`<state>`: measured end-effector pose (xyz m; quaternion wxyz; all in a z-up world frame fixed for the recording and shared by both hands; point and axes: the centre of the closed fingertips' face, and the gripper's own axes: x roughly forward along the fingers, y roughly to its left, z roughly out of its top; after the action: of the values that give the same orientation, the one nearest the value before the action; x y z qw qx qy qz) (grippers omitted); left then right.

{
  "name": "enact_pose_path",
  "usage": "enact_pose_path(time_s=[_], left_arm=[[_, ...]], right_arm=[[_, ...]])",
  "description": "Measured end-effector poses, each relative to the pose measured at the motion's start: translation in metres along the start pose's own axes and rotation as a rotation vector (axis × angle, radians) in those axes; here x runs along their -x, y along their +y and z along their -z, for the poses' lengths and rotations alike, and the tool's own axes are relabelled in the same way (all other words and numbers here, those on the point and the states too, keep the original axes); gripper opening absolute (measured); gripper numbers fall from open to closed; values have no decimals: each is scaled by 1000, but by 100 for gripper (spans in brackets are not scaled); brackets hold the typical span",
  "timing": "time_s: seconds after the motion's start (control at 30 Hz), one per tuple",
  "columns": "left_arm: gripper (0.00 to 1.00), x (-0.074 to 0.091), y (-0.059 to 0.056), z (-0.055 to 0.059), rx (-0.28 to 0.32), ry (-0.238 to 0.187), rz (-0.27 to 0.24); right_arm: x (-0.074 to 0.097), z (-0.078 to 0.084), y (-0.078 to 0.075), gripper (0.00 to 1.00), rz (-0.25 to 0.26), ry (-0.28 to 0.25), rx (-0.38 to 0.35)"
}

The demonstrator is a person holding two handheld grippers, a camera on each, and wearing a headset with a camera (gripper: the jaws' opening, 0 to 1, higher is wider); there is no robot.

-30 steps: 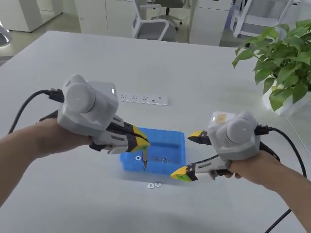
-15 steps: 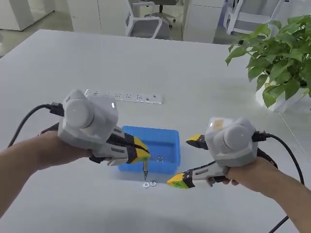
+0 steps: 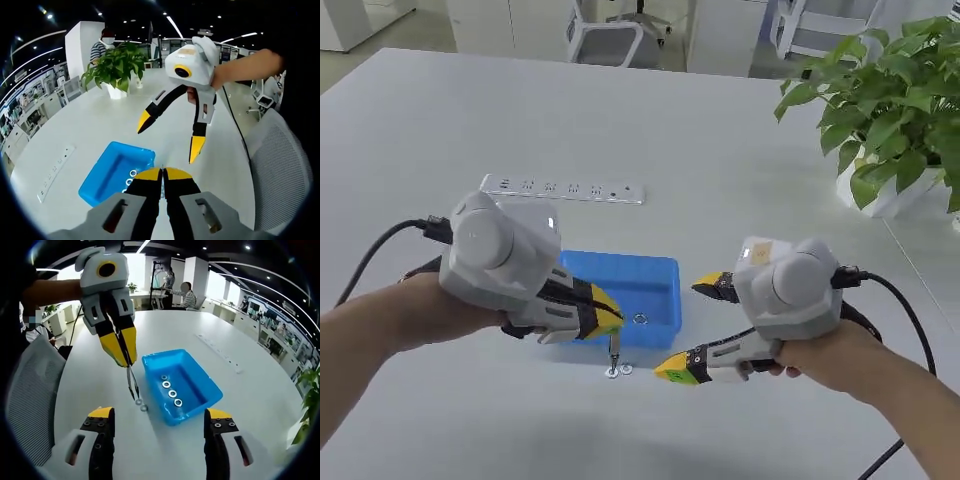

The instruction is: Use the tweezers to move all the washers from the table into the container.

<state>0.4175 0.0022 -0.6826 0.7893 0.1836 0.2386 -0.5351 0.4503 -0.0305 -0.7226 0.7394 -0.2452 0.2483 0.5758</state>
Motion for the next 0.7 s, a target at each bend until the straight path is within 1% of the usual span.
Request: enact_pose_path(time_s=[0.23, 0.43, 0.63, 0.7], left_arm=[[5, -3, 0, 5, -5, 10, -3], [5, -5, 1, 9, -4, 21, -5], [5, -7, 2, 9, -6, 17, -6], [5, -7, 1, 9, 4, 17, -1]], right_arm=[[0, 1, 3, 73, -5, 1, 0], [0, 2, 3, 73, -2, 4, 1], [1, 3, 4, 73, -4, 6, 1], [1, 4, 4, 72, -5, 8, 3]])
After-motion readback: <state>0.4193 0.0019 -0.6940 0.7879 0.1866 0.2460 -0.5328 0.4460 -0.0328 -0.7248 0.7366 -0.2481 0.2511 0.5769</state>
